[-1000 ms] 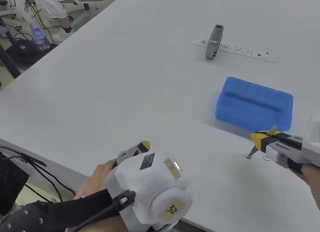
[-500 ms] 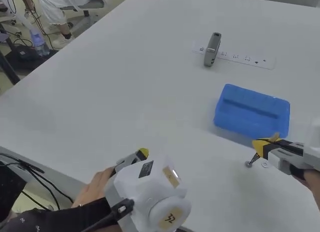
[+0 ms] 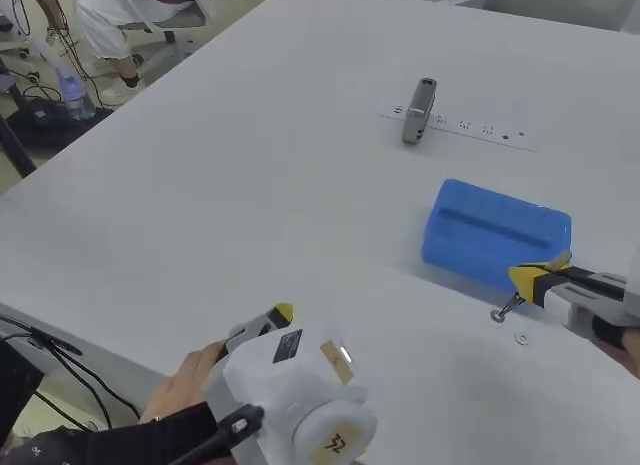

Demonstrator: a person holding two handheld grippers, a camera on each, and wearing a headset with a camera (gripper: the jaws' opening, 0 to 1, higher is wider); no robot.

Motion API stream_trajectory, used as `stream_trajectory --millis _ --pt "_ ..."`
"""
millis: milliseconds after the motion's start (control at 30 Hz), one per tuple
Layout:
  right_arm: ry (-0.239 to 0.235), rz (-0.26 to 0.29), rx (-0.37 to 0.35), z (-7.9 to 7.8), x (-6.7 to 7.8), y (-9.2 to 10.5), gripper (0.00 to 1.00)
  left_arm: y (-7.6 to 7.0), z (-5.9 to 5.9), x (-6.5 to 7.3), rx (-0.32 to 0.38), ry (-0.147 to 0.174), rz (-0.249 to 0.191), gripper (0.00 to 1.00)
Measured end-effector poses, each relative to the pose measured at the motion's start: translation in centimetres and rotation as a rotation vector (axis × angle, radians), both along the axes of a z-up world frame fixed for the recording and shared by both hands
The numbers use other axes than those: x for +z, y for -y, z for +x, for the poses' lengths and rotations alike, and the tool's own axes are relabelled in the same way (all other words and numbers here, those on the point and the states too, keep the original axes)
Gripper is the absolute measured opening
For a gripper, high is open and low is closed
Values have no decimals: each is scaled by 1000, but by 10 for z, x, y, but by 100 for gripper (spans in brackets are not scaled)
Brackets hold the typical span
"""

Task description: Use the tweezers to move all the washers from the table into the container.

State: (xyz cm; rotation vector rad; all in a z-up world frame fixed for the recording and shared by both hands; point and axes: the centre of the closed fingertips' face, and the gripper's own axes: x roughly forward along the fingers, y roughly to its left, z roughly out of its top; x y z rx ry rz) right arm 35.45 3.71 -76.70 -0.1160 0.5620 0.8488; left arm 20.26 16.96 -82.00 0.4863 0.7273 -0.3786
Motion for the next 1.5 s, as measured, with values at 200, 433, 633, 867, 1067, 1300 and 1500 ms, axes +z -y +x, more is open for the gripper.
stream_trajectory --millis 200,433,633,867,1067,1300,1500 --pt "31 5 1 8 14 -1 1 0 0 0 -2 1 1 84" --pt "57 9 -2 22 22 -1 1 0 0 1 1 5 -6 83" --pt "78 14 -7 32 28 -4 1 0 0 0 -1 2 0 83" --pt "97 23 -16 45 37 -7 1 0 0 -1 -1 -3 2 83" --pt "112 20 -20 56 37 -10 1 0 -1 -1 -1 -5 4 83" --pt "120 -28 -17 71 18 -11 1 0 -2 -3 -7 -16 15 83" --pt "93 -40 -30 79 5 -8 1 0 -3 -3 -7 -20 14 83"
